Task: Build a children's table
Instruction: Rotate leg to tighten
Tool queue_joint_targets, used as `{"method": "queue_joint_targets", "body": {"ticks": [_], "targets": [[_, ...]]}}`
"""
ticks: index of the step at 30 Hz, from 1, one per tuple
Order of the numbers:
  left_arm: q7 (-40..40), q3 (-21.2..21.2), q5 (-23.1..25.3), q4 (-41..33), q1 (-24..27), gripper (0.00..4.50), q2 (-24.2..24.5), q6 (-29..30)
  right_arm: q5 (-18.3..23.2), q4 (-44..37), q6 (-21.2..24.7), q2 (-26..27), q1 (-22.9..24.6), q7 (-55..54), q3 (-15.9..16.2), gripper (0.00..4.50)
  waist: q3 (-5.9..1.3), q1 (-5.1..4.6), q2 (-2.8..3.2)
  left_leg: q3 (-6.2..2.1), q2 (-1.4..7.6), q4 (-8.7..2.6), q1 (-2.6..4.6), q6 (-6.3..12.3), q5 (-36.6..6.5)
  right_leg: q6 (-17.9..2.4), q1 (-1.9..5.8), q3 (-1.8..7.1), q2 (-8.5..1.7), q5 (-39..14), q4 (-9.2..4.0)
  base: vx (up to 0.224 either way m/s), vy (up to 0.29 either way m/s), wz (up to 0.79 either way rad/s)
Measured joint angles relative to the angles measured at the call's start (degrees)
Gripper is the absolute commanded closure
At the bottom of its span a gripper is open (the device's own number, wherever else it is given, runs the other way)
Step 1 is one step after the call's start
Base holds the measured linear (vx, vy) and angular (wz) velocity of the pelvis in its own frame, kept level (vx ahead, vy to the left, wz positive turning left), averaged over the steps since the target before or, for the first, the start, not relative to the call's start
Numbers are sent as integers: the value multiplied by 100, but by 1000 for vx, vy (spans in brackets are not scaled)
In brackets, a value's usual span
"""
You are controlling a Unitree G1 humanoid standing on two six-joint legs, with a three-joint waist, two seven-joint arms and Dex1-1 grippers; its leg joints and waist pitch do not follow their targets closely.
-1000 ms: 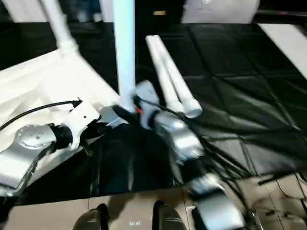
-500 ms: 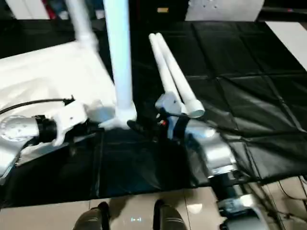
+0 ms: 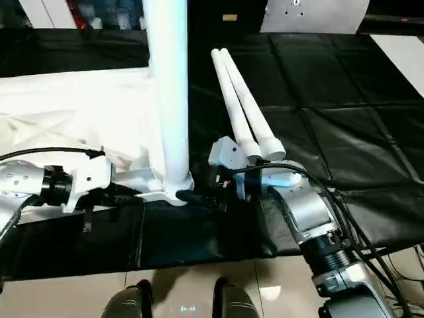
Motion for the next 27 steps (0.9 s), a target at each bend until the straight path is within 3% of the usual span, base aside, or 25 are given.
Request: {"method": "queue_joint_targets", "body": {"ticks": [15, 21, 27], "targets": [[-206, -131, -3, 112, -100, 450, -48, -174, 235, 458, 81, 240, -212, 504, 117, 162, -1, 37, -1, 1, 13, 34, -7, 1, 0, -6, 2, -5, 2, 4, 26, 0, 0, 0], [-279, -134, -10, 116, -100, 450, -40, -170, 280, 459, 184, 235, -204, 612, 117, 172, -1, 47, -1, 1, 14, 44, -7, 1, 0, -6, 2, -4, 2, 4, 32, 0, 0, 0], [41, 67, -76, -2, 41, 450, -183, 317, 275, 485, 427, 569, -83, 108, -37, 176, -3, 16, 1, -2, 17, 47, 16, 0, 1, -12, 16, -3, 3, 7, 39, 0, 0, 0]]}}
